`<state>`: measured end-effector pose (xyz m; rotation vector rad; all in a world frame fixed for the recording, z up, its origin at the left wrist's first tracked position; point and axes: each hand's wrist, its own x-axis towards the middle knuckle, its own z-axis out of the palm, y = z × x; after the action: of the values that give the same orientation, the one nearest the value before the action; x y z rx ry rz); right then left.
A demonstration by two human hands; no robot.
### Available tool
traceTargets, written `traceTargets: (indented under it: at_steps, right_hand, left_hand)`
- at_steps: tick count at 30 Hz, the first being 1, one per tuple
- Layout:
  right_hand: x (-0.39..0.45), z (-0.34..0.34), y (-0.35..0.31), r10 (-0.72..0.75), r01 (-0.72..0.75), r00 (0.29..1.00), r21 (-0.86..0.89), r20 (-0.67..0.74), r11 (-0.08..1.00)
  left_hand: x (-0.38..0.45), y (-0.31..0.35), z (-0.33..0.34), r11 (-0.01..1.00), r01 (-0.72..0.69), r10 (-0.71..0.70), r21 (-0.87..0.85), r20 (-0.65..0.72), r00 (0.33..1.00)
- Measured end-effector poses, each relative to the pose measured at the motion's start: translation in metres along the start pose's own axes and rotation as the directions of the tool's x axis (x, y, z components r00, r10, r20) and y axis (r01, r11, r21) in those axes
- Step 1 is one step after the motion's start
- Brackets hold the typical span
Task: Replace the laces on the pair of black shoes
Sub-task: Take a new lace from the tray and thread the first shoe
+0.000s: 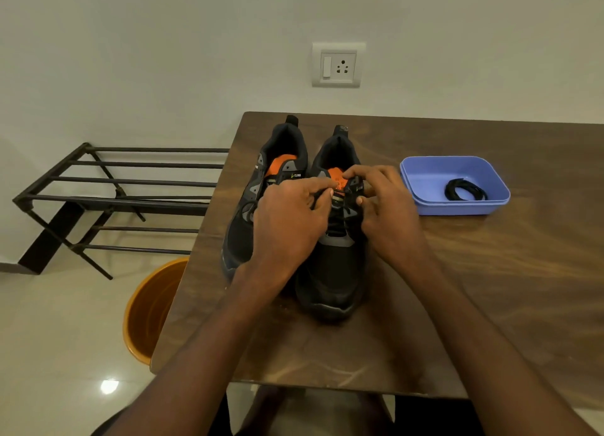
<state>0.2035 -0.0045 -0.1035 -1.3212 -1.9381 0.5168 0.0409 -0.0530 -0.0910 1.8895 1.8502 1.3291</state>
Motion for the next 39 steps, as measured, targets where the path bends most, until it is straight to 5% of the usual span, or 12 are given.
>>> traceTargets:
  at_steps: [11, 23, 32, 39]
  right_hand:
    - [0.005, -0.005, 0.012, 0.045, -0.044, 0.999, 0.170, -0.002, 0.984]
    - [0.005, -0.008, 0.012, 0.088, -0.086, 0.996, 0.226, 0.003, 0.970]
    - [0.005, -0.005, 0.009, 0.102, -0.097, 0.995, 0.242, -0.006, 0.965]
    - [0.004, -0.004, 0.007, 0.090, -0.087, 0.996, 0.236, -0.004, 0.968]
  left_hand:
    - [0.006, 0.001, 0.011, 0.982, -0.065, 0.051, 0.177, 0.083, 0.995]
    - [0.012, -0.004, 0.005, 0.979, -0.103, 0.057, 0.177, 0.247, 0.967]
    - [0.013, 0.004, 0.008, 0.874, -0.215, 0.106, 0.436, 0.260, 0.960]
    - [0.025, -0.004, 0.000, 0.965, -0.139, 0.038, 0.222, 0.404, 0.914]
